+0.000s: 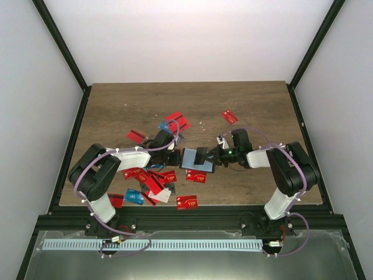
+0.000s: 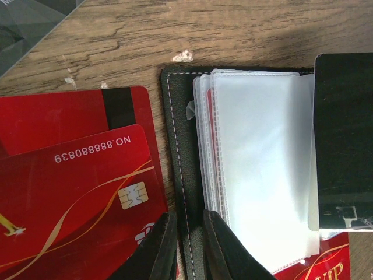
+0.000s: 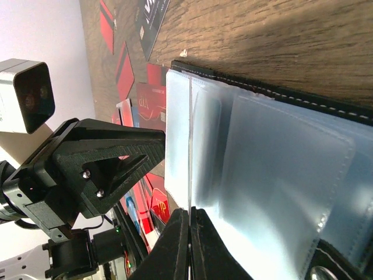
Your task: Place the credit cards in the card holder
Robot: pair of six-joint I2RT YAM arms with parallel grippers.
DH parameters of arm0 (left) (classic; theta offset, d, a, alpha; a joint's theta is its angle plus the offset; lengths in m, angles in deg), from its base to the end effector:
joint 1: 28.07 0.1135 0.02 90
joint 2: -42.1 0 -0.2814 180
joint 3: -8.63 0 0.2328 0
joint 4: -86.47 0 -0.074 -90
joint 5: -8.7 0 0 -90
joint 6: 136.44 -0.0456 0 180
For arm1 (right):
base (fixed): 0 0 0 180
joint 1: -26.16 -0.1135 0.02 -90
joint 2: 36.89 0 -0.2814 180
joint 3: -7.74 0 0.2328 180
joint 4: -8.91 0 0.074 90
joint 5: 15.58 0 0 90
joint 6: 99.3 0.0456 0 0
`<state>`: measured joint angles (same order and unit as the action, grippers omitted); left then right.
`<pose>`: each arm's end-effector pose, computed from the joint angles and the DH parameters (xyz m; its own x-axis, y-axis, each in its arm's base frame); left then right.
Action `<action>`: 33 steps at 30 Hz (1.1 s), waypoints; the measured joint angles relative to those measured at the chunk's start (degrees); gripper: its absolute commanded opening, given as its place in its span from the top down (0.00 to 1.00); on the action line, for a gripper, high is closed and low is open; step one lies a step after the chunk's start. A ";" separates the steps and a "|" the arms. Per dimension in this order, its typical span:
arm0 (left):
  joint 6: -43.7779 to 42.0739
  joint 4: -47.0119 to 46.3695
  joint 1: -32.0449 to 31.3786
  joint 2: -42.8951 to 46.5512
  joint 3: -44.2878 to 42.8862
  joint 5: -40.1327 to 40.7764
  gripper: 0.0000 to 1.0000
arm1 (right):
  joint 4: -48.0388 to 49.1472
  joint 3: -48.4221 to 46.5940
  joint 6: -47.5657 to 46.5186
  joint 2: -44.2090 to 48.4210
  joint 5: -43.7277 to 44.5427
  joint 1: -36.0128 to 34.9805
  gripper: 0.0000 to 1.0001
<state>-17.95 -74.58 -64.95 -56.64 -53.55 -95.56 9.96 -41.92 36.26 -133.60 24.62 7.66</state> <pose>0.2466 -0.1990 0.1555 -0.9101 0.1049 -0.4008 0.2948 0.8437 -0.4485 0.2577 0.1229 0.1482 -0.9831 0.1570 -0.0941 -0.0086 0.4737 0.8807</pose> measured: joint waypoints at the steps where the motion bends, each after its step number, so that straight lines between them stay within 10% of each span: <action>1: 0.00 0.00 0.00 0.00 -0.02 -0.02 0.85 | 0.22 0.02 0.17 -0.02 -0.02 -0.02 0.99; 33: 0.28 -0.07 -0.20 -0.11 0.00 -0.39 0.87 | 9.38 0.63 6.47 -7.28 -3.87 -1.90 0.99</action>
<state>-17.67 -74.64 -65.15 -56.75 -53.55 -95.95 19.34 -41.28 42.73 -140.88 20.75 5.76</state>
